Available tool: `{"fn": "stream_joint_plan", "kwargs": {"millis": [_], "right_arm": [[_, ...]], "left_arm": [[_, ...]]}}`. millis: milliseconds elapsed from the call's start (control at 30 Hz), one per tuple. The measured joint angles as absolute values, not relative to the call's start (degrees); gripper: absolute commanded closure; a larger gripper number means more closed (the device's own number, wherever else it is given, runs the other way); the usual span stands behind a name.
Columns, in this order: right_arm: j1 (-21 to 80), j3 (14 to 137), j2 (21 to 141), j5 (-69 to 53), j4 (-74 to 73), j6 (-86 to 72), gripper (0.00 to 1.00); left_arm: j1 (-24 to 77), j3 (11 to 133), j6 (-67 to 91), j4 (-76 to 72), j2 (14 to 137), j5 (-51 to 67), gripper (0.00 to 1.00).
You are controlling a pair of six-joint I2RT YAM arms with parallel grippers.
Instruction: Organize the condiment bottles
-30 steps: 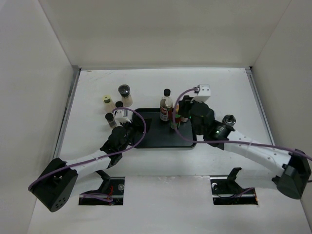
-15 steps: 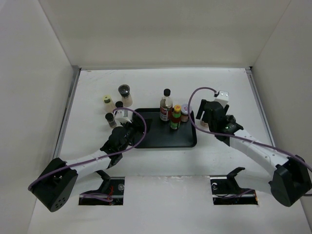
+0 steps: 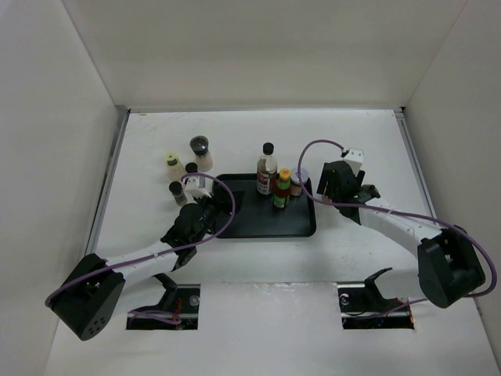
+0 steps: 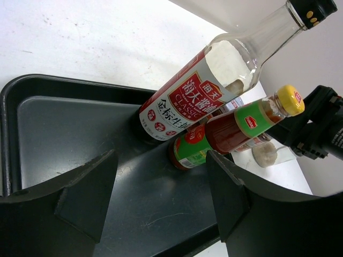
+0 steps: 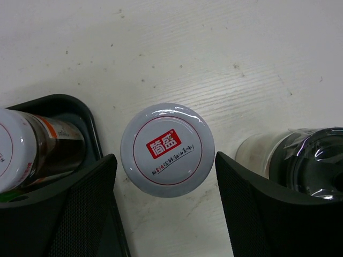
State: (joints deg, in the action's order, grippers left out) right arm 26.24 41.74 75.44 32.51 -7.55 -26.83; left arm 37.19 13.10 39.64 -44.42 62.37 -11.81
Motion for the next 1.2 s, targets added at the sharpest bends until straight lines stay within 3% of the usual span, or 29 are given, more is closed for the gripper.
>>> {"fn": "stream_joint_plan", "kwargs": {"millis": [167,267,367,533,767,933,1200], "right_arm": [[25.78,41.74,75.9,32.49,-6.09,-26.79,0.24],[25.32,41.76,76.09,32.56,-5.19,-26.41,0.35],[25.06,42.19,76.93,32.58,-4.6,-25.89,0.37],[25.04,42.39,77.32,32.58,-4.23,-25.45,0.49],[26.81,42.28,71.81,33.15,-8.8,-24.29,0.51],[33.82,42.81,65.32,33.8,-12.14,-24.56,0.52],[44.53,43.62,67.81,33.3,-12.27,-27.33,0.52]], "left_arm": [[37.17,13.1,39.66,-44.42,62.37,-11.79,0.34],[37.19,13.1,39.66,-44.4,62.39,-11.79,0.34],[37.15,13.1,39.66,-44.4,62.39,-11.79,0.34],[37.12,13.1,39.66,-44.42,62.39,-11.77,0.34],[37.12,13.1,39.68,-44.42,62.39,-11.77,0.34],[37.12,13.1,39.68,-44.42,62.39,-11.77,0.34],[37.15,13.1,39.68,-44.42,62.39,-11.79,0.34]]}}
